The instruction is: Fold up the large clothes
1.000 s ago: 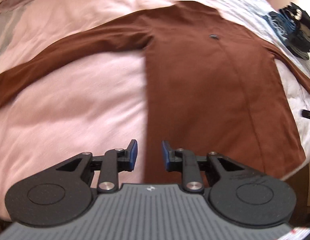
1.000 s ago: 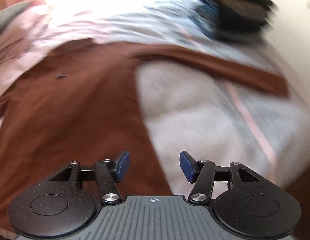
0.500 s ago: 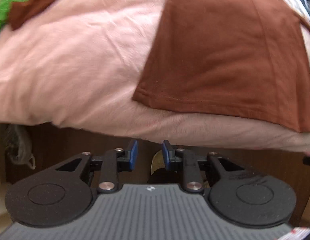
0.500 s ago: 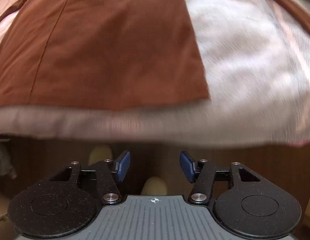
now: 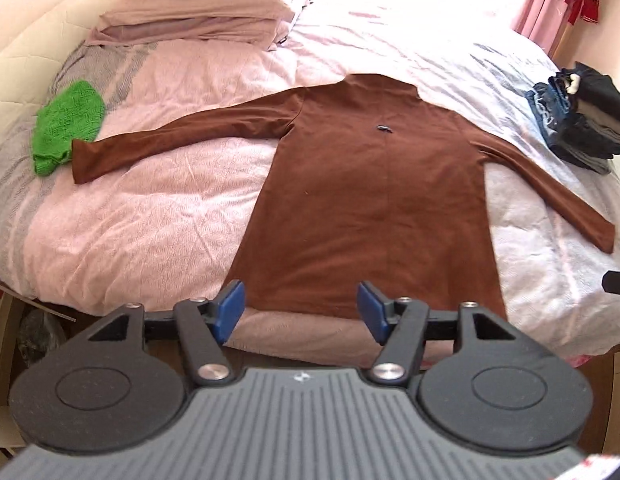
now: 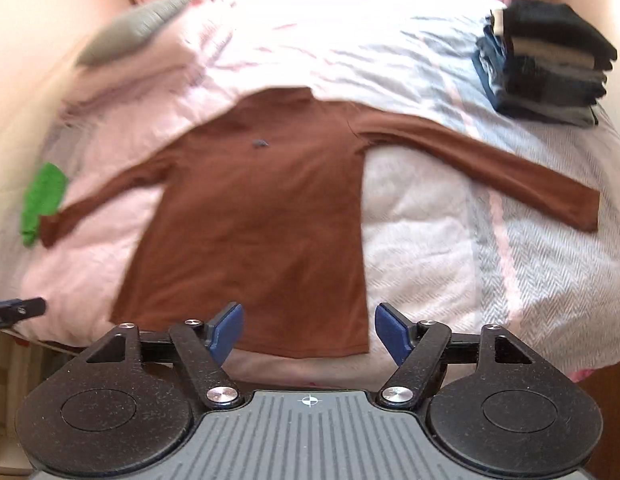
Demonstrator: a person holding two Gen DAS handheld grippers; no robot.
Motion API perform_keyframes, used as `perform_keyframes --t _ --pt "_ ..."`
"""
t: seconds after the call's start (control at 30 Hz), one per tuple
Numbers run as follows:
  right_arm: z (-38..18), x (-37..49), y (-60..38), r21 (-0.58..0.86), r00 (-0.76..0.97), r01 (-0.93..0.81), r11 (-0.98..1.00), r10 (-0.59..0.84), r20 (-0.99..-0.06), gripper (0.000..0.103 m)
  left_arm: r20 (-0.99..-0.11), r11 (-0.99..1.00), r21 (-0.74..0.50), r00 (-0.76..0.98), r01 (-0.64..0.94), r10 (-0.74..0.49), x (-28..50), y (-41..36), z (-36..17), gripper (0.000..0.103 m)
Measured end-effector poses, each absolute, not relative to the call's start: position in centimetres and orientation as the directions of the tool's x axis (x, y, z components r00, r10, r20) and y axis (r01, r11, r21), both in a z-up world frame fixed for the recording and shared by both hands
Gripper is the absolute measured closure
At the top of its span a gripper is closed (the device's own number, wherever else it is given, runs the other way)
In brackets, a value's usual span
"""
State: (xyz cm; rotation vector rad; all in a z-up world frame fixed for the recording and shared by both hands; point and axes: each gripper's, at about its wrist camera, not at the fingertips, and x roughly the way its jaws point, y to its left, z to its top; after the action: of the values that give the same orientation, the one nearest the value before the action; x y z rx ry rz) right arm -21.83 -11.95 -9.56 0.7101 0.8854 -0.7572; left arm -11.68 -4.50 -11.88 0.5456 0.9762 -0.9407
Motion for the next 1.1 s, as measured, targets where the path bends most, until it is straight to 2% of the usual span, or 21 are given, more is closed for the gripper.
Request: perform_keyframes --t 0.13,0.27,0.47,1.1 --pt "-7.6 -22.8 -9.9 0.216 0.428 0.784 0.581 -0.255 -0.867 0.031 -0.883 0.505 0.013 0.248 0.863 -0.4 -14.5 -2.8 -10.3 0.04" --pt "-8.3 -22.5 -7.0 0.163 0.394 0.766 0.622 -0.254 -0.883 0.031 -0.89 0.483 -0.002 0.219 0.876 -0.4 -16.3 -1.0 -10.0 0.038" --pt "-8.8 -23.9 -4.8 0.164 0.393 0.757 0.632 -0.241 -0.888 0.031 -0.878 0.452 0.025 0.236 0.892 -0.417 -18.7 0.5 -9.0 0.034" --pt "-8.9 -25.7 -4.1 0.152 0.384 0.743 0.652 -0.229 -0.894 0.031 -0.873 0.402 0.067 0.249 0.913 -0.42 -21.4 0.6 -8.2 0.031"
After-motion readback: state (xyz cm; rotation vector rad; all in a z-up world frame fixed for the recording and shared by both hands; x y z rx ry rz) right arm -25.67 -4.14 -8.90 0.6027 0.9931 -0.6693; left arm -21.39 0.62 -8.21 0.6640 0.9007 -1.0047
